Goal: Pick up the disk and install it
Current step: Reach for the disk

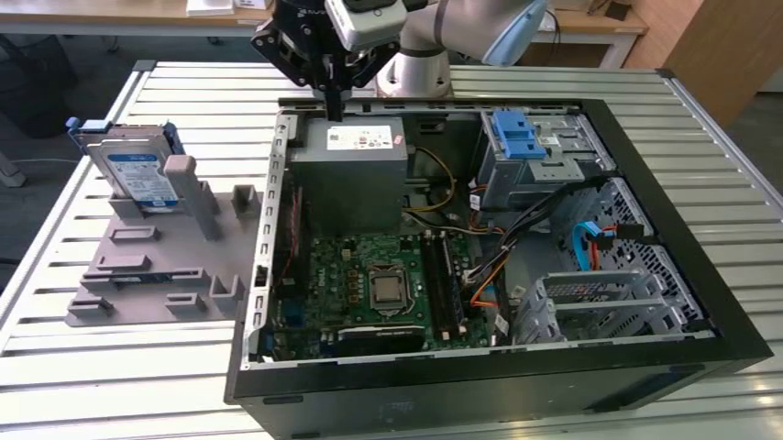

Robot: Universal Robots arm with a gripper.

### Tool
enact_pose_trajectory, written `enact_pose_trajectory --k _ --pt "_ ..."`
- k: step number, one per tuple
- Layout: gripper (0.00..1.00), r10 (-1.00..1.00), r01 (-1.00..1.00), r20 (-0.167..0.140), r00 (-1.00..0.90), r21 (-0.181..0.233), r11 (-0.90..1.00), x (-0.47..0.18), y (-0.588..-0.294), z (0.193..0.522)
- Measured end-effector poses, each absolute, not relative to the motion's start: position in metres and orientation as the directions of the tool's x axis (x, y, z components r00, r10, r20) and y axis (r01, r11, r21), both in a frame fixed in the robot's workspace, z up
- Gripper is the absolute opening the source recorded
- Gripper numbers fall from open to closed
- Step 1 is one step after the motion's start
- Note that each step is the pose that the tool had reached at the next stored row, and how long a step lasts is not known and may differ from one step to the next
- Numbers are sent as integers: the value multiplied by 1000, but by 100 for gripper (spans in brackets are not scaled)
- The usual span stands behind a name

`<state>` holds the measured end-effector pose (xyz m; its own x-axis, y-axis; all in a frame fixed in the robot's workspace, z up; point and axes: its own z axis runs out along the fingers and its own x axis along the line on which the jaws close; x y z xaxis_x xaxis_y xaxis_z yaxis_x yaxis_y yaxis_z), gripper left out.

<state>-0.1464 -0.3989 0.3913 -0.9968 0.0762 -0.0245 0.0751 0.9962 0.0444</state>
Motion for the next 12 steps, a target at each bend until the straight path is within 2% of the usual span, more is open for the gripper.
enact_pose_trajectory --k 12 --pt "11 76 75 -24 -997 44 996 -153 -399 391"
